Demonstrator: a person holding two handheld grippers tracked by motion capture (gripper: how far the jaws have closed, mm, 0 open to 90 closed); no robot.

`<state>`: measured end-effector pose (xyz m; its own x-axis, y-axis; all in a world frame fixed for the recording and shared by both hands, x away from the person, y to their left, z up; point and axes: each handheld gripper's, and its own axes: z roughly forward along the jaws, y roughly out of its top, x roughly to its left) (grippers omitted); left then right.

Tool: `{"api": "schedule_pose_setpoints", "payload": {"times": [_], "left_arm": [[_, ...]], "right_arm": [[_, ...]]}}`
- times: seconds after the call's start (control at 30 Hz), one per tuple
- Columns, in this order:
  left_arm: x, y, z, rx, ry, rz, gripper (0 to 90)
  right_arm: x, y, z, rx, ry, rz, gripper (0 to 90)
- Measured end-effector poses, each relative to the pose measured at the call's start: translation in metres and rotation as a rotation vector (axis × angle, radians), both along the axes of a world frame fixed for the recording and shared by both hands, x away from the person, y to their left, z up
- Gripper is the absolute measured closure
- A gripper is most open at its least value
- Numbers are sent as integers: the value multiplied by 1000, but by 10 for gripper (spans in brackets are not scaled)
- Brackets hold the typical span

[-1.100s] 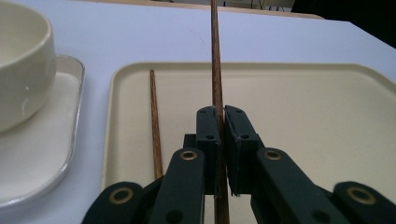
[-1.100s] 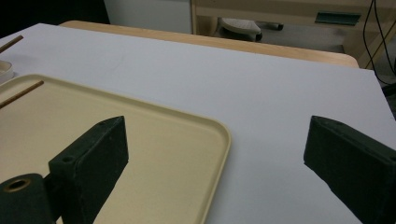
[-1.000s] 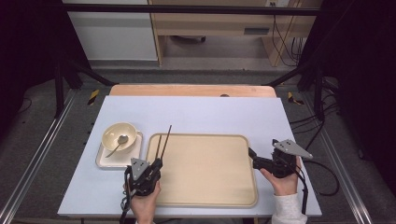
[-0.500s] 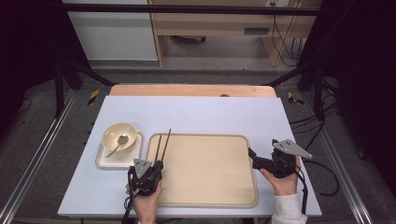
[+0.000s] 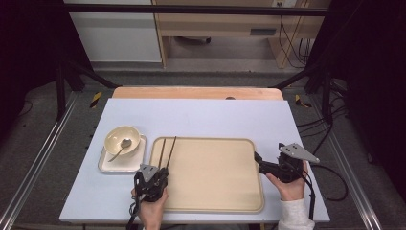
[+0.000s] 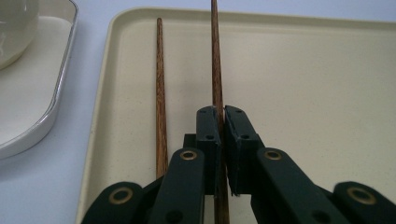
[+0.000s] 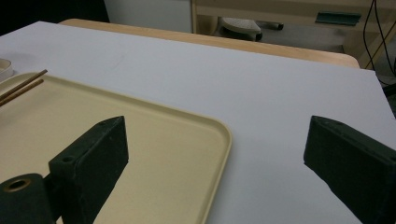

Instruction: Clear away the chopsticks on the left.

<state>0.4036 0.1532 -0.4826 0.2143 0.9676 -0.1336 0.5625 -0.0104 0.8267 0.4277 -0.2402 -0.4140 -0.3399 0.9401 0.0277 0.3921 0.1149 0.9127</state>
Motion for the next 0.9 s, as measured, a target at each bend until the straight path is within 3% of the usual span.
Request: {"api": "schedule_pose_setpoints", "payload": {"times": [0.27, 0.37, 0.8, 0.9], "left_arm": [[3, 1, -3, 32, 63, 16, 845], [4, 1, -3, 33, 67, 17, 844], [3, 0, -3, 51, 62, 17, 788], [2, 1, -2, 62, 40, 5, 752]], "right_arm": [[0, 1, 0, -2, 2, 0, 69], [0, 1, 0, -2, 2, 0, 69], [0, 1, 0, -1, 2, 0, 69], [0, 0, 0, -2, 2, -2, 69]]}}
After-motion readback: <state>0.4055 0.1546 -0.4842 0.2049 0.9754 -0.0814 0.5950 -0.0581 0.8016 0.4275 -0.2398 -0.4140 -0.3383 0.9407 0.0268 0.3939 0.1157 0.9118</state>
